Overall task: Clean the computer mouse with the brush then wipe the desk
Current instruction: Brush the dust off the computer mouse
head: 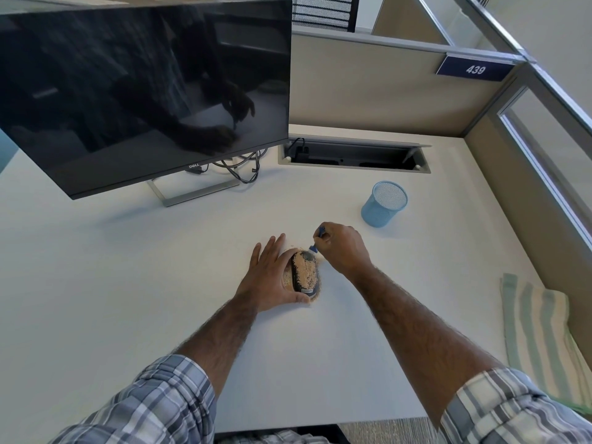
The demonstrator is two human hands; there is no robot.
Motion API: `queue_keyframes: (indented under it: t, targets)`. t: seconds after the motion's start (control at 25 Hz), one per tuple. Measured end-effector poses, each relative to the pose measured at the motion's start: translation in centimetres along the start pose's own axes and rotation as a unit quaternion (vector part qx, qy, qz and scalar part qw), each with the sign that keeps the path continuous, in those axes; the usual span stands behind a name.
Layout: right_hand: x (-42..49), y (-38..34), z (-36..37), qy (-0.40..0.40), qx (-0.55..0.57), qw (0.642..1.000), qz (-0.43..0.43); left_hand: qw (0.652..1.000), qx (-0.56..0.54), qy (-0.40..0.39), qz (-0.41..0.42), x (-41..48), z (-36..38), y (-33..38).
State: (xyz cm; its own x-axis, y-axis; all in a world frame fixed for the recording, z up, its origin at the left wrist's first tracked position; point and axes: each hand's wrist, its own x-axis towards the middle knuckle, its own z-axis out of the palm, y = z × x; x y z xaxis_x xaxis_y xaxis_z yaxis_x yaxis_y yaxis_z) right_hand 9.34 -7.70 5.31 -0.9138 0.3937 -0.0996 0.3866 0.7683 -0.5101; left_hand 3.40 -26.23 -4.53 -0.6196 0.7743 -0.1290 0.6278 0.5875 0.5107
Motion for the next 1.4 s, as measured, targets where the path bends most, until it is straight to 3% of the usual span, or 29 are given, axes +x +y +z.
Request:
queue_keyframes:
  t: [0.36,1.24,1.4]
  targets:
    - [-0.2,0.0,-0.1,-0.013,0.031,0.999,-0.013,1.000,0.002,0.001,0.002,0.0,0.0,0.0]
    - [0.5,-0.7,0.3,-0.010,-0.031,0.998,-0.055,1.000,0.003,0.002,-0.001,0.0,0.1,-0.1]
    - [0.6,-1.0,0.2,-0.046,-0.018,0.997,-0.065,1.000,-0.004,0.006,0.002,-0.1,0.0,0.0]
